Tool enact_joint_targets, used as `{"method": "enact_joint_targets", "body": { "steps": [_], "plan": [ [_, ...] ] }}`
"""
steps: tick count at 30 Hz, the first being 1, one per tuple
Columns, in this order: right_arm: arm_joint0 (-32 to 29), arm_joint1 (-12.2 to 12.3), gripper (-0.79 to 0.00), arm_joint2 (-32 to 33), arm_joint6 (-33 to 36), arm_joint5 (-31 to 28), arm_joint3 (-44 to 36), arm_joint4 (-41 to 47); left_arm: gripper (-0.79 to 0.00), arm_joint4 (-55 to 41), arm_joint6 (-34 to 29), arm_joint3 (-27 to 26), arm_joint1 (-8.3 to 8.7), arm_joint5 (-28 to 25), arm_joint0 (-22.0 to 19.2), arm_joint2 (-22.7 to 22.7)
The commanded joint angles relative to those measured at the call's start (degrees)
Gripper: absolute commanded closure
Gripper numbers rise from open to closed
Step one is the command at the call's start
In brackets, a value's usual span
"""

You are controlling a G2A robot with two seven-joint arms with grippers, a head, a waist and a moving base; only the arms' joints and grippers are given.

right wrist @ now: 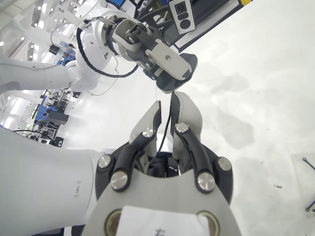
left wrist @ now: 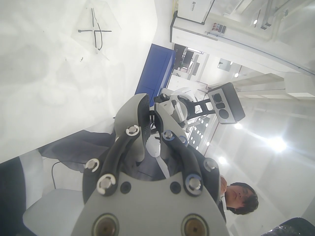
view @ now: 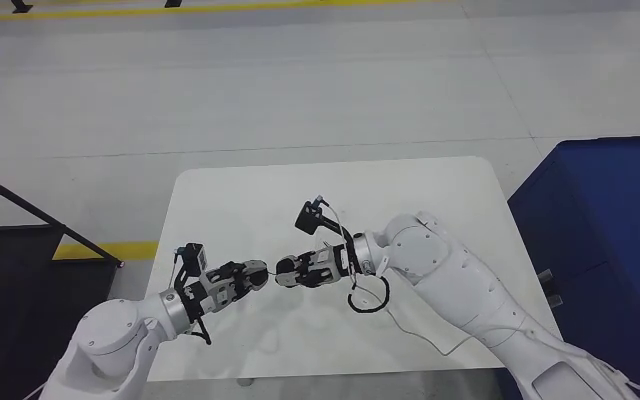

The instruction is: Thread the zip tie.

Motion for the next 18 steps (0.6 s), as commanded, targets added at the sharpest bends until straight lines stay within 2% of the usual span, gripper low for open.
{"method": "enact_joint_targets", "body": {
  "steps": [1, 6, 7, 8, 17, 18],
  "plan": [
    [-0.05, -0.02, -0.089, 0.04, -0.02, 0.12, -0.06, -0.15, 0.0, -0.14, 0.0, 0.06, 0.03, 0.03, -0.08, 0.05],
    [-0.16, -0.15, -0.074, 0.02, -0.21, 0.51, -0.12, -0.46, 0.0, -0.55, -0.24, -0.14, 0.16, -0.46, 0.16, -0.19],
    [-0.15, -0.19, -0.055, -0.03, -0.26, 0.63, -0.13, -0.64, 0.0, -0.62, -0.28, -0.15, 0.18, -0.54, 0.22, -0.23],
    [-0.14, -0.23, 0.0, -0.08, -0.28, 0.73, -0.16, -0.75, 0.0, -0.77, -0.32, -0.12, 0.2, -0.6, 0.25, -0.32],
    [0.26, -0.52, 0.0, 0.06, 0.56, 1.82, -0.31, 0.93, 0.0, -1.68, -1.2, -0.43, 0.48, -1.0, 0.67, -1.42],
    [0.35, -0.53, 0.0, 0.21, 0.65, 1.99, -0.25, 1.12, -0.573, -1.9, -1.16, -0.43, 0.51, -1.0, 0.79, -1.7]
  ]
}}
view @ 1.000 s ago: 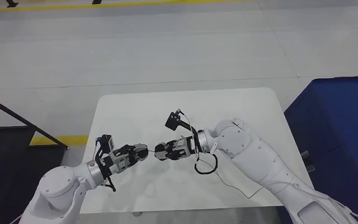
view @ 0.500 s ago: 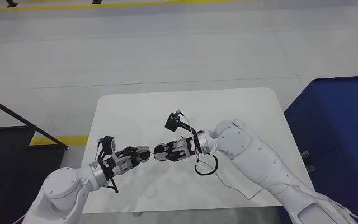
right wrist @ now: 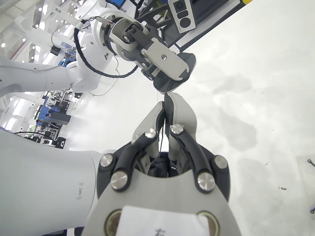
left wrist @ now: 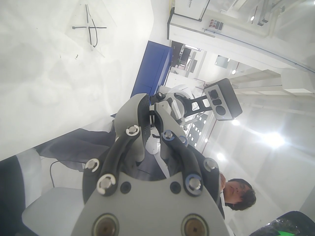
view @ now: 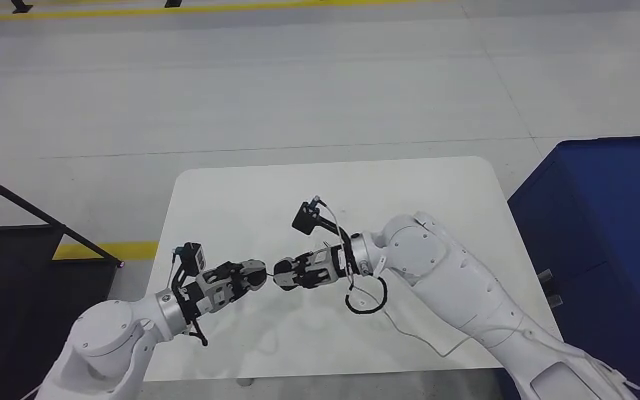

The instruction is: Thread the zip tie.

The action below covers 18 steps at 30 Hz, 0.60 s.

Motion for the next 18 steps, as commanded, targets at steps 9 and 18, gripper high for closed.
{"method": "enact_joint_targets", "body": {
  "steps": [9, 18],
  "plan": [
    [0.75, 0.27, 0.0, 3.67, 0.97, 1.08, 2.68, 6.0, -0.785, -3.92, 0.72, 0.7, 0.12, -3.62, 1.88, -4.34],
    [0.13, 0.88, 0.0, 6.28, 3.96, 3.09, 3.8, 10.63, -0.785, -3.92, 0.72, 0.7, 0.12, -3.62, 1.88, -4.34]
  ]
}}
